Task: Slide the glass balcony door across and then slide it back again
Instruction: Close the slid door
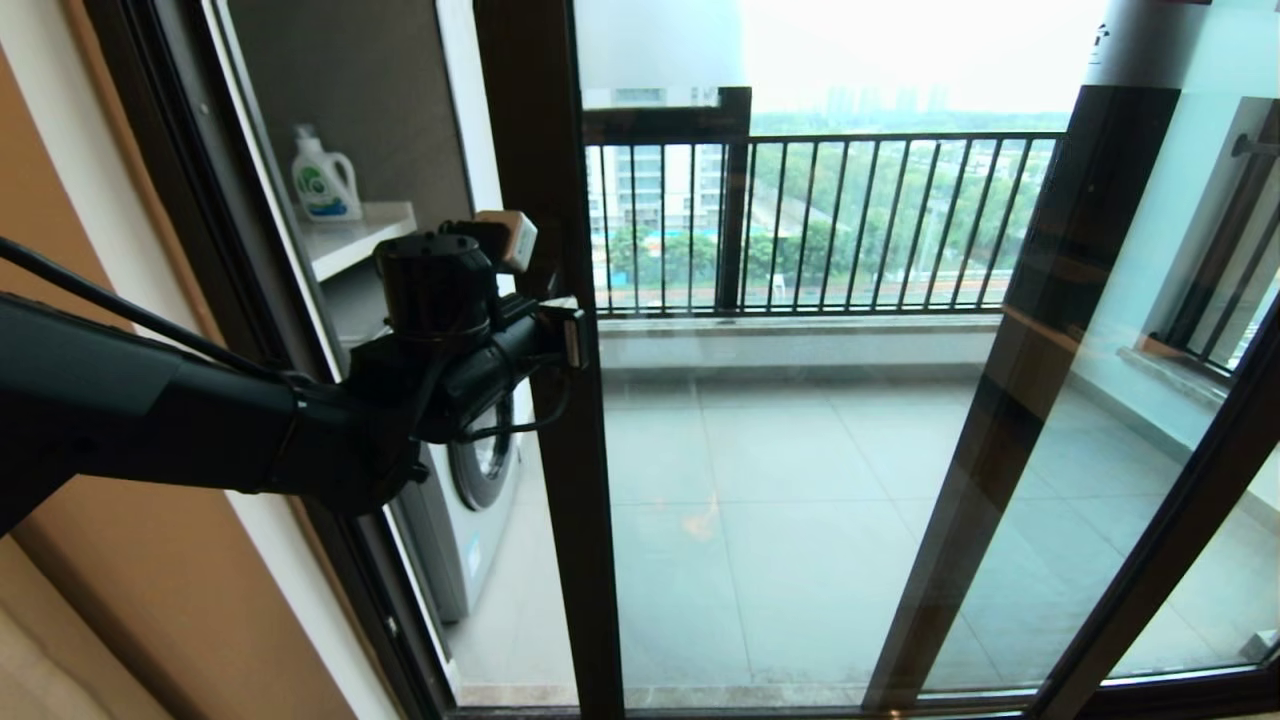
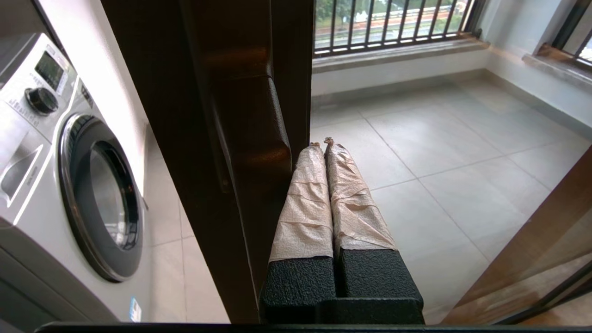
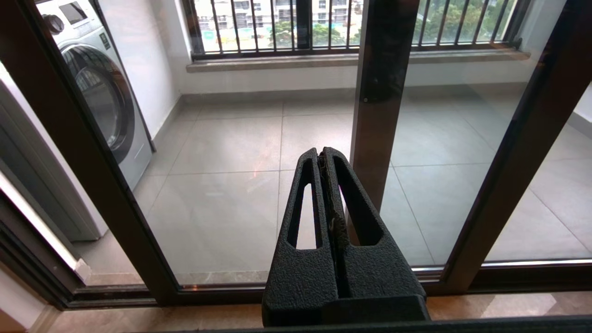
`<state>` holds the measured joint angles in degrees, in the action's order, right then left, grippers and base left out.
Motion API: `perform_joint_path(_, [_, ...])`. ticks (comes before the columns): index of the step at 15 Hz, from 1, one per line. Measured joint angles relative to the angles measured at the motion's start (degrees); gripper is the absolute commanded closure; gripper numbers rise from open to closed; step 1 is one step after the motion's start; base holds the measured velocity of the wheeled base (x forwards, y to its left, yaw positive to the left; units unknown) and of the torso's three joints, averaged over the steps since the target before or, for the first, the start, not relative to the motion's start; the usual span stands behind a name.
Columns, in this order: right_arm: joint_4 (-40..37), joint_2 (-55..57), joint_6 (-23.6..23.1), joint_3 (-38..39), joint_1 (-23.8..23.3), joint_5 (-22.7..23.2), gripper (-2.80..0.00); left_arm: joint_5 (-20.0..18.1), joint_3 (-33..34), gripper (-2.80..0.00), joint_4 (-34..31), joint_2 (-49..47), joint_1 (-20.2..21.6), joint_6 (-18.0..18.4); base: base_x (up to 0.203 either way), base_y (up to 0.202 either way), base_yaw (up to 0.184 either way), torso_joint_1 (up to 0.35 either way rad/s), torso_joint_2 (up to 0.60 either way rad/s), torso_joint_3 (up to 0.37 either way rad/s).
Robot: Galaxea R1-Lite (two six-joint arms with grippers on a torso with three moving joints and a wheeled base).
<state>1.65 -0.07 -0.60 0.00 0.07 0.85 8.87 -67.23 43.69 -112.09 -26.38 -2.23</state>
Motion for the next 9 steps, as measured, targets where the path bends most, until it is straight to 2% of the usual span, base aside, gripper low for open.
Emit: perform_joint_path(9, [0.0, 0.0, 0.0, 0.0, 0.0, 0.0, 0.0, -0.21, 0.37, 0.0, 0.0, 0.33, 2.75, 0.12, 0.0, 0.0, 0.0, 0.0, 0.0, 0.0])
